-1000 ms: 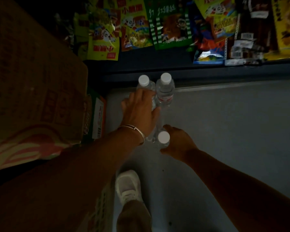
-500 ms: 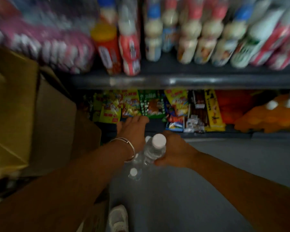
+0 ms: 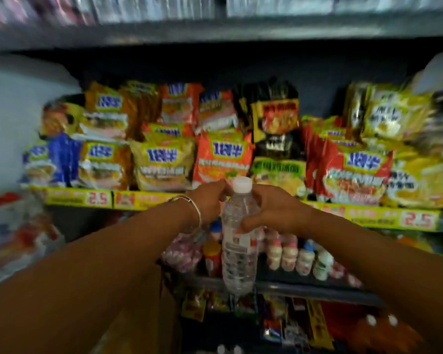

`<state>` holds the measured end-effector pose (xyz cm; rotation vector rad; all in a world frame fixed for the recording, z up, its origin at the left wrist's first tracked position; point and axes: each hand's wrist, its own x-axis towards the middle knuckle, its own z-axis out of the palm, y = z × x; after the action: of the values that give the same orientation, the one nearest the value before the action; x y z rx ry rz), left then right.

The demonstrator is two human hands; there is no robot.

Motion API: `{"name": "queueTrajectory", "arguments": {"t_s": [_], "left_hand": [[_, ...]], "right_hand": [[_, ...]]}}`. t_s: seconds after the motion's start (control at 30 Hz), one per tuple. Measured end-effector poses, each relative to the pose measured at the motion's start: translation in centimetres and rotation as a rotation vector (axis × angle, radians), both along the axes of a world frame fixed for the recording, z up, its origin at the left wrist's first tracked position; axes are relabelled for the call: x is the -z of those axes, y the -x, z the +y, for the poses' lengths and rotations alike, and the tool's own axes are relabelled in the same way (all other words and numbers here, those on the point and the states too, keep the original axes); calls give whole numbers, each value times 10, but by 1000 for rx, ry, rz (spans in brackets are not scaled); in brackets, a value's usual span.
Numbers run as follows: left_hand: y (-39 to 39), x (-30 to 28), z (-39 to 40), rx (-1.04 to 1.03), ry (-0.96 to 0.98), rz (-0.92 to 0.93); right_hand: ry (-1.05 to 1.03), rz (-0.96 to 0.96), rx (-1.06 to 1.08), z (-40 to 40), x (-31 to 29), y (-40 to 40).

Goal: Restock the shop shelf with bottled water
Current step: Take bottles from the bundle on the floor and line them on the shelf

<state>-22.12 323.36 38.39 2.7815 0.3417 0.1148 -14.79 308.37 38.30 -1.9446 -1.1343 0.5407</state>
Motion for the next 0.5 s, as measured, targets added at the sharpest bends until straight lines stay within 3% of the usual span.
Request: {"name": "queueTrajectory", "arguments": {"t_s": [0.07,0.5], "left_hand": [[7,-51,9,-19,-61,-28],[10,-286,87,72,23,-393]], "right_hand": [[-50,-45,4,7,-54,3],[-333,-260,120,78,-332,5]]}}
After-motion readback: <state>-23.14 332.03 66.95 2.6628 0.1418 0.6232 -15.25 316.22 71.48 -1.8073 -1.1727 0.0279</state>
